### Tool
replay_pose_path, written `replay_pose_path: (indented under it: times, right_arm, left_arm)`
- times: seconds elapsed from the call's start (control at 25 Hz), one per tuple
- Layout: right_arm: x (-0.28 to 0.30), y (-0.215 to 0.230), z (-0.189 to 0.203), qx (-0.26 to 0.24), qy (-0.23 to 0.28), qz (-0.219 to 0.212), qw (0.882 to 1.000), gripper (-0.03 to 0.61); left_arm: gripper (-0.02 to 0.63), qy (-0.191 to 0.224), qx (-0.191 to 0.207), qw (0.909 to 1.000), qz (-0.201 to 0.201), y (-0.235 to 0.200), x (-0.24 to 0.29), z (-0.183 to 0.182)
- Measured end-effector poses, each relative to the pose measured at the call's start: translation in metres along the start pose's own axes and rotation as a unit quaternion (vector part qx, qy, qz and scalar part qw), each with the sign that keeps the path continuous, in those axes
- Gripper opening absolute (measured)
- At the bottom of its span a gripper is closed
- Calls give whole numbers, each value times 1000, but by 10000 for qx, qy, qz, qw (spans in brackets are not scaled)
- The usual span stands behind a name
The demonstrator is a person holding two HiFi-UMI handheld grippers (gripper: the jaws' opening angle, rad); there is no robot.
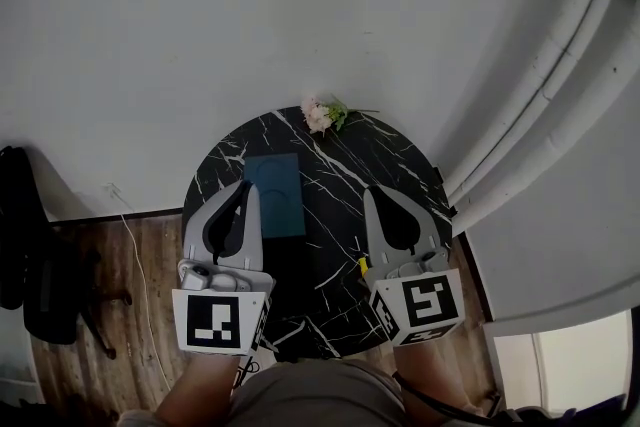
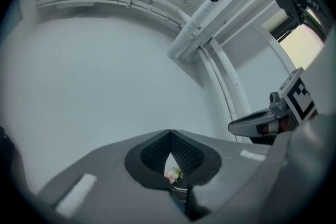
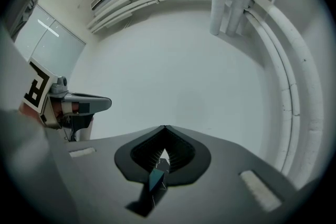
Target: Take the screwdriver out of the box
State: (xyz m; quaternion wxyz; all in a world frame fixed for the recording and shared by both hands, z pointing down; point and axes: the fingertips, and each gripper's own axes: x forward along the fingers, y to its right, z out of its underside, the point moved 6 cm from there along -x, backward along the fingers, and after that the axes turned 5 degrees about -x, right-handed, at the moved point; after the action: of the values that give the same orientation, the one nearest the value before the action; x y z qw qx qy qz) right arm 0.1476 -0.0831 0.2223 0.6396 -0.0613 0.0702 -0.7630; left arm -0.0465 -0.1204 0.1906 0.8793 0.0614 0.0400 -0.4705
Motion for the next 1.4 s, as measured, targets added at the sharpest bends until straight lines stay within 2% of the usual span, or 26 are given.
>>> replay_pose_path:
  times: [1.4]
  right_arm:
    - [6,7,13,104,-81,34,9999,25]
  left_arm:
    - [0,-118,15,9999,109,5,10,10]
